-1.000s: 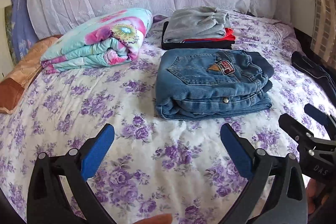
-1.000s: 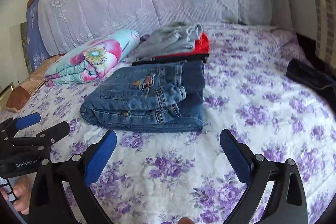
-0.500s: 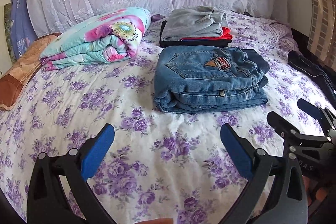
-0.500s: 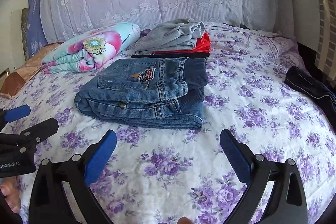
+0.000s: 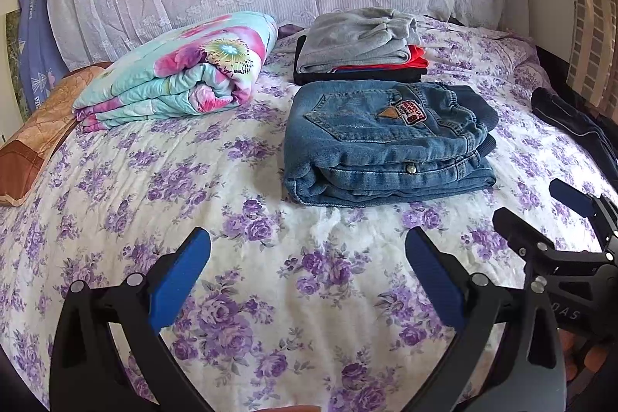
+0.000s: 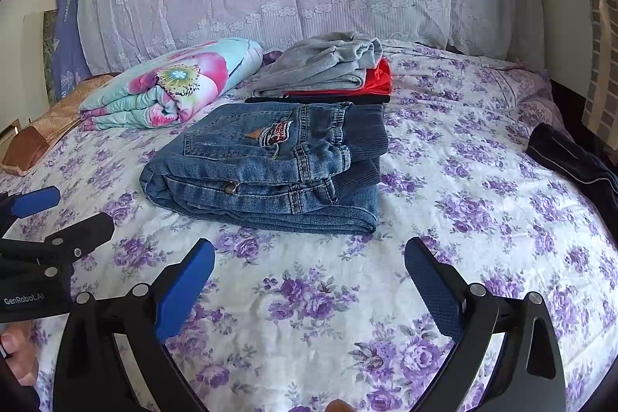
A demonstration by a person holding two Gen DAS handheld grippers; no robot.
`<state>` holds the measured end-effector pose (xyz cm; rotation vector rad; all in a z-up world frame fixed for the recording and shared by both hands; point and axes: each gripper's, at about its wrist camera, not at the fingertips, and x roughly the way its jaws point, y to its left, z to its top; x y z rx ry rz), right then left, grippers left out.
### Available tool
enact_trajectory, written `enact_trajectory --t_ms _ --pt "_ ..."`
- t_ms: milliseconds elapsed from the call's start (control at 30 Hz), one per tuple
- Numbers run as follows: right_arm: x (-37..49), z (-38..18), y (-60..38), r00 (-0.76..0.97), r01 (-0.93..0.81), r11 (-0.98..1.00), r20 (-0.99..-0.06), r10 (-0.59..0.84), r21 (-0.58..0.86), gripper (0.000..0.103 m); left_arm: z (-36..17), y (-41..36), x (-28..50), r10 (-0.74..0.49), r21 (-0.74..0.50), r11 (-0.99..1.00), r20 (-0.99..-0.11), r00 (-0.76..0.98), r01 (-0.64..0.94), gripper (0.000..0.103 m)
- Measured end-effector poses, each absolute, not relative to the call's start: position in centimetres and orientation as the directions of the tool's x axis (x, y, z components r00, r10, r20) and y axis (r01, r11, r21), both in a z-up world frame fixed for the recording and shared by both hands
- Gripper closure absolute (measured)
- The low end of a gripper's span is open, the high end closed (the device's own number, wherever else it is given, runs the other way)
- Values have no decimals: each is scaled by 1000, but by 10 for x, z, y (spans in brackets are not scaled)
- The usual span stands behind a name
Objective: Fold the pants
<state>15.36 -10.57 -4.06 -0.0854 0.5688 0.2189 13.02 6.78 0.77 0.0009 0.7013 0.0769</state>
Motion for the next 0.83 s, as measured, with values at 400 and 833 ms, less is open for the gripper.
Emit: enact_trajectory --t_ms 400,833 --pt "151 -40 -105 820 -235 972 -541 187 -20 4 6 68 131 72 30 997 -648 759 -69 4" --pt "151 -40 -105 821 -234 972 -540 187 -20 4 6 68 132 61 27 998 -651 757 -57 4"
